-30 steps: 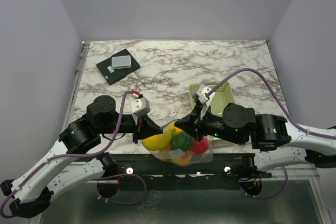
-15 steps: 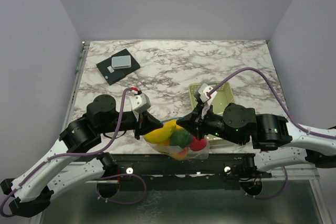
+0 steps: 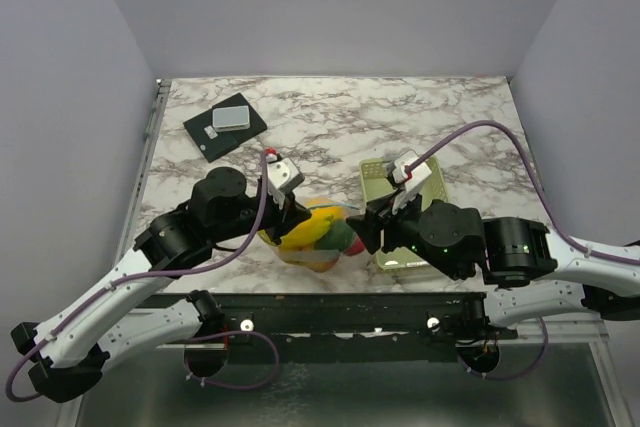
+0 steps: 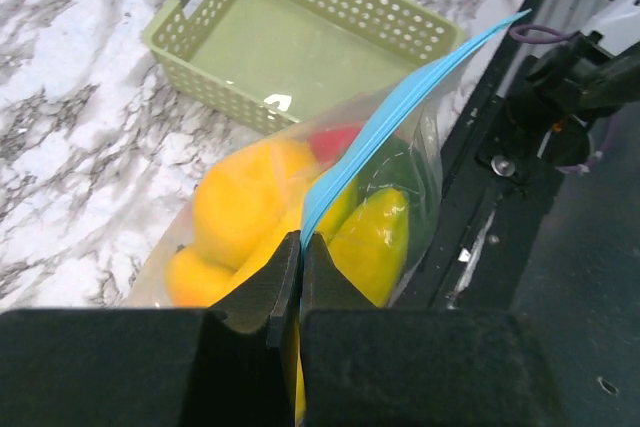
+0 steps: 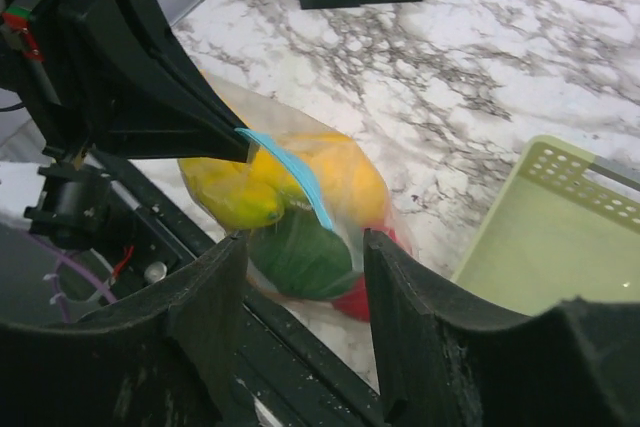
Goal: Place the food in the zip-top bag and seal the zipper
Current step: Place the zipper food storage bag at the center of the board.
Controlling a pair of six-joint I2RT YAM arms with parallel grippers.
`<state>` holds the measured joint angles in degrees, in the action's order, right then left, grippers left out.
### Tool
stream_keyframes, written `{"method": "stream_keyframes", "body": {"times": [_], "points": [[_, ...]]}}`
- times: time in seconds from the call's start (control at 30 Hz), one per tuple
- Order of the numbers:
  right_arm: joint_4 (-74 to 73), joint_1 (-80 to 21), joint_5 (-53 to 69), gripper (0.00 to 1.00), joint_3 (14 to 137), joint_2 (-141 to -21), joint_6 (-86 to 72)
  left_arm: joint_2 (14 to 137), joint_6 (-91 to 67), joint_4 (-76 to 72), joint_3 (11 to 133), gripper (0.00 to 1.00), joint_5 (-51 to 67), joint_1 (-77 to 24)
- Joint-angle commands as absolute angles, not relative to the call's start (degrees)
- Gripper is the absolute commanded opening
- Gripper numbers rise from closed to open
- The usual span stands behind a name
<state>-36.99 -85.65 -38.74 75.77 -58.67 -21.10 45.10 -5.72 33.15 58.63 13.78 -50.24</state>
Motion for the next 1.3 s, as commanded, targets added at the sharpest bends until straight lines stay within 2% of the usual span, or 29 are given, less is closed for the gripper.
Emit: {"method": "stream_keyframes", "body": {"times": [0.0,0.27,0.7,1.0,1.27], "points": [[-42.08,-85.65,-48.56,0.57,75.15,-57.22,-24.67,46.75,-4.38,30.48,62.40,0.00,5.37,-50.28],[-43.79,-85.61,-53.13,0.63,72.80,-54.73,-26.63,54.72,-0.35,27.86,65.05,0.00,-10.72,-50.30],[-44.26,-85.66,-53.92,0.63,68.63,-47.26,-29.20,71.03,9.28,21.56,73.73,0.00,-23.33,-49.36],[-44.65,-85.69,-53.95,0.63,68.57,-43.22,-27.65,80.92,13.79,14.28,77.08,0.00,-16.21,-36.30],[-44.57,-85.66,-53.16,0.64,68.09,-41.92,-26.81,86.65,15.74,9.51,80.58,0.00,-17.27,-30.77]]}}
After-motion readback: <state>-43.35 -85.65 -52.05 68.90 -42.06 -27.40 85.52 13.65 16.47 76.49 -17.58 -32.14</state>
